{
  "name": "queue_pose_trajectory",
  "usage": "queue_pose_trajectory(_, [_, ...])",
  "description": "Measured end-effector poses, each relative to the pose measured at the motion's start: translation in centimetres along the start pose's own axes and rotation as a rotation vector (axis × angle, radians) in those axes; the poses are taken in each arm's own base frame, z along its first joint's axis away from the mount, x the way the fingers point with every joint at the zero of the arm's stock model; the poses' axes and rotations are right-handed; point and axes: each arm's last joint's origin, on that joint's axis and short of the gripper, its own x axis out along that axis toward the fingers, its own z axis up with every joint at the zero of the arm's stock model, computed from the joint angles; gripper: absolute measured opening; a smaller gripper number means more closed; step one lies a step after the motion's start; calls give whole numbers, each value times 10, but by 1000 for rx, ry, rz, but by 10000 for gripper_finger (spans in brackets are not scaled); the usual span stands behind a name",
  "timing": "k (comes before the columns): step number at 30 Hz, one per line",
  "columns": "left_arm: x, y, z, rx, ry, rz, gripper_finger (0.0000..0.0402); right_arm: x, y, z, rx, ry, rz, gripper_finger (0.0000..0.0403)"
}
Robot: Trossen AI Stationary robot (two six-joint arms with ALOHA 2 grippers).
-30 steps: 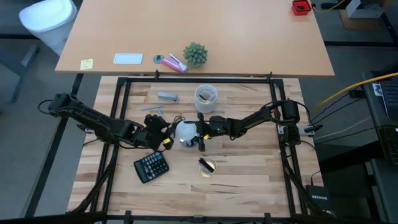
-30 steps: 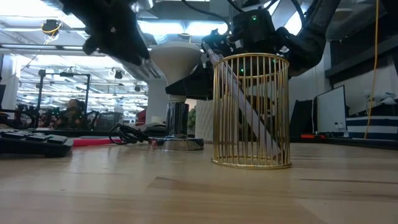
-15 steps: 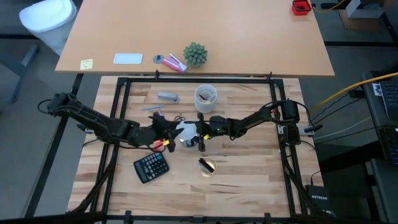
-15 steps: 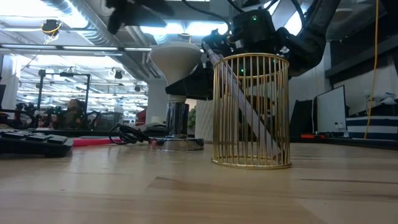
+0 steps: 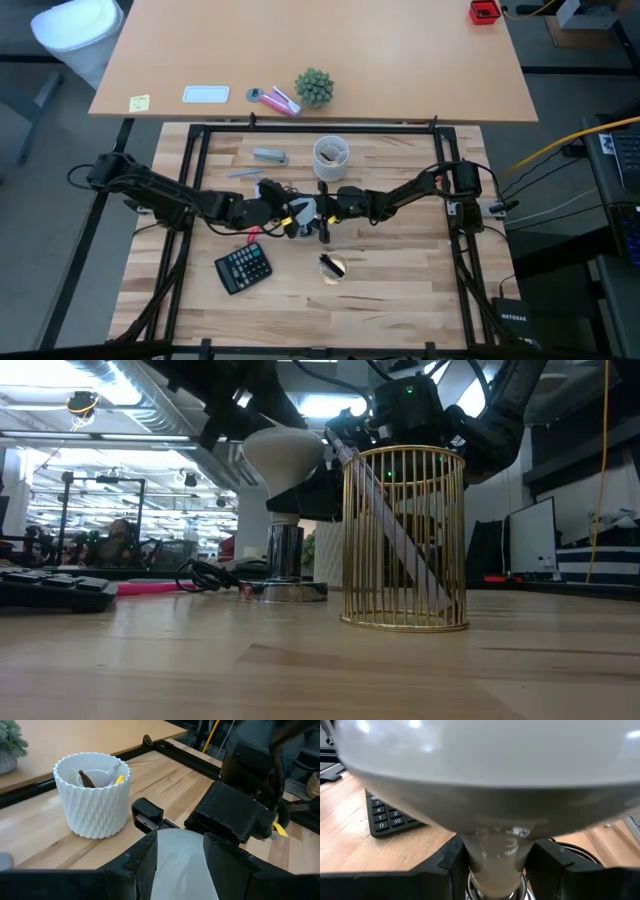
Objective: Screw lightbulb
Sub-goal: Insert the lightbulb into the lamp
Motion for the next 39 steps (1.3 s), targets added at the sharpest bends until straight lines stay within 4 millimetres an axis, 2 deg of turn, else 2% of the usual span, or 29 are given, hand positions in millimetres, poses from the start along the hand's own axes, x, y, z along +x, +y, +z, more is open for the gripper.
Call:
queue_pose_trajectory(5, [2,1,0,5,5,3,153,0,0,0,1,0,1,162])
queue_pose_trajectory(18, [3,3,-1,15,15,8,153,0,0,-2,-2,14,2,219])
queue_pose_trajectory(29, [3,3,-2,16,18,8,153,-1,0,1,24,13,2,222])
queue_pose_trajectory(39, [3,3,-2,16,19,6,153,-16,0,19,28,111,6,222])
